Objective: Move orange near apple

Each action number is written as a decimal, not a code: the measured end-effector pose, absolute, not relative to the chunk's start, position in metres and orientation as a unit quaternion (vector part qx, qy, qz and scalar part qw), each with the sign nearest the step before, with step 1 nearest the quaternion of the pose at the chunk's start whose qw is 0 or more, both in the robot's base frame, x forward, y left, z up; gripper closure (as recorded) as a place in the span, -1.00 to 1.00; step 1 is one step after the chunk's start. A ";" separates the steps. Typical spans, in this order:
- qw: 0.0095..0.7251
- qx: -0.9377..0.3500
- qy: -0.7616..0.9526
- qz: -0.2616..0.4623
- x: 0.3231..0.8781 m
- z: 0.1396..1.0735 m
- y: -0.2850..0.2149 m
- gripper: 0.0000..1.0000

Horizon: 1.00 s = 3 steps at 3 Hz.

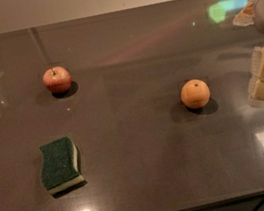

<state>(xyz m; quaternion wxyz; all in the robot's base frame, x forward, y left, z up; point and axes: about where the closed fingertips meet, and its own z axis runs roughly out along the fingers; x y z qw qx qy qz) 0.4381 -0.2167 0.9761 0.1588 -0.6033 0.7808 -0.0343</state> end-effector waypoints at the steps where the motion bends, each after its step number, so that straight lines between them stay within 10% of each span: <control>1: 0.160 -0.603 0.781 -0.035 0.438 0.977 -0.217 -1.00; 3: 0.176 -0.619 0.765 0.017 0.460 0.949 -0.202 -1.00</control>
Offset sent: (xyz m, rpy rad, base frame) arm 0.0156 0.0105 -0.0134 0.0567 0.0242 0.0740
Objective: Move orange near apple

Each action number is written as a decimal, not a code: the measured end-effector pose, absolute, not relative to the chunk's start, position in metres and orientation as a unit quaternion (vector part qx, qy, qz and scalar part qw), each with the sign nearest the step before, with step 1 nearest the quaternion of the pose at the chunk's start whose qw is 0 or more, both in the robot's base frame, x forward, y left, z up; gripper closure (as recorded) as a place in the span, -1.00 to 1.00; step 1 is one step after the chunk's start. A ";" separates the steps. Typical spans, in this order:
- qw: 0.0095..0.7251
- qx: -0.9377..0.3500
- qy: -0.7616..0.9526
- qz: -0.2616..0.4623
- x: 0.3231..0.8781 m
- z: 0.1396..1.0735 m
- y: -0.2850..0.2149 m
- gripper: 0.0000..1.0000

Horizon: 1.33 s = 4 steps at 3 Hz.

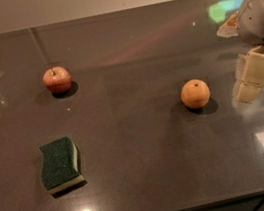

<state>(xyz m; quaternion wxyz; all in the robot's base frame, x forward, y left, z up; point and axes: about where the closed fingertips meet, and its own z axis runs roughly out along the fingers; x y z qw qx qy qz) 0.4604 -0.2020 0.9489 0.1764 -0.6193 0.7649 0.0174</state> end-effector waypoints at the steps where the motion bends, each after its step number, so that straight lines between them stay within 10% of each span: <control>1: 0.180 -0.626 0.758 0.037 0.470 0.932 -0.196 -1.00; 4: 0.201 -0.630 0.746 0.073 0.482 0.887 -0.177 -1.00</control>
Offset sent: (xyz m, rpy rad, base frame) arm 0.0182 0.0189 -0.0535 0.1210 0.0297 0.0598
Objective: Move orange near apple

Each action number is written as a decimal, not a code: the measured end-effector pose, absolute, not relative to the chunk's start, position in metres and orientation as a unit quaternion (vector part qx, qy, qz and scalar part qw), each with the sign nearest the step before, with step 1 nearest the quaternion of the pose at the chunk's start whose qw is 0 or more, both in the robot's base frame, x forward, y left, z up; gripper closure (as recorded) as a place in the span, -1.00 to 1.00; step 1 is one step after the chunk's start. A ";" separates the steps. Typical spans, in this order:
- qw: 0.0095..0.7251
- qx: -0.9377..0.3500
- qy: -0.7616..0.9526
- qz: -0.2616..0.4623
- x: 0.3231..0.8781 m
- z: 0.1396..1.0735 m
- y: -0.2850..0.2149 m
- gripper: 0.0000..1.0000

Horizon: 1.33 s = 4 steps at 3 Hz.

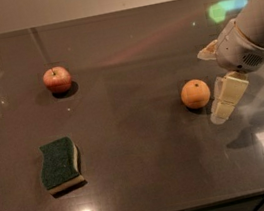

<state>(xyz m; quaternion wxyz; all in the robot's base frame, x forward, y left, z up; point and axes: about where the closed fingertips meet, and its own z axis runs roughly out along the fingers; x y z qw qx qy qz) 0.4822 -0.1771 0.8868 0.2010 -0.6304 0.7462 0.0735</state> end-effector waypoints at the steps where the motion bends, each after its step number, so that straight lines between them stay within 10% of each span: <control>1: 0.203 -0.629 0.747 0.078 0.493 0.873 -0.176 -1.00; 3: 0.199 -0.628 0.747 0.087 0.504 0.857 -0.172 -1.00; 4: 0.197 -0.629 0.746 0.093 0.506 0.852 -0.169 -0.65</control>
Offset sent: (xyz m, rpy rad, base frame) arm 0.0264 0.0001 -0.0364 0.0202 0.0248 -0.0065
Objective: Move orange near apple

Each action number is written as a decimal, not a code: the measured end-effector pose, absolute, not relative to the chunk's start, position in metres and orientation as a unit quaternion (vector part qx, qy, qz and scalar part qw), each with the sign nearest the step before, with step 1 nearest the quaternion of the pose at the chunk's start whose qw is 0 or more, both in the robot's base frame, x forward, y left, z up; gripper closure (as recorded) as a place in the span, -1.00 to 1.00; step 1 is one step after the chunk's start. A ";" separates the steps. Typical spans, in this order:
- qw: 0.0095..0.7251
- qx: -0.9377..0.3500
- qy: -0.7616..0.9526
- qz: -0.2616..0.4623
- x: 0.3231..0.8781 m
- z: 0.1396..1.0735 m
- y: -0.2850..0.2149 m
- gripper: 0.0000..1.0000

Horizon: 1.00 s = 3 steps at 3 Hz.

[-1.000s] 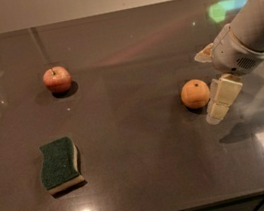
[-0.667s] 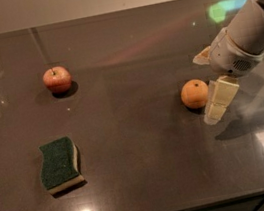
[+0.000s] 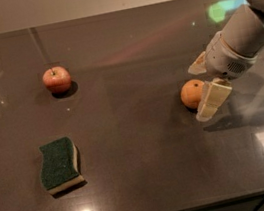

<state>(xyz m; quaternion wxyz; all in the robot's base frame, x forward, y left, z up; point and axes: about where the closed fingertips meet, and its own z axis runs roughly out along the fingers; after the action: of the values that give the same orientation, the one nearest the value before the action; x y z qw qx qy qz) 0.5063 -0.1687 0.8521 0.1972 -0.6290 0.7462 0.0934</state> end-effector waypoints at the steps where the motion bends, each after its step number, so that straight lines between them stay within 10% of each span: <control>1: 0.196 -0.631 0.743 0.102 0.507 0.852 -0.166 -0.17; 3: 0.196 -0.626 0.746 0.114 0.529 0.864 -0.152 0.77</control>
Offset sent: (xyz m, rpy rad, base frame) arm 0.0107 0.0077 0.0068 0.0369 0.0246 0.0139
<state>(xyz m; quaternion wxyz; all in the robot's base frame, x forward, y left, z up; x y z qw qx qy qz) 0.5286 -0.1519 0.8644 0.1960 -0.6256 0.7464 0.1144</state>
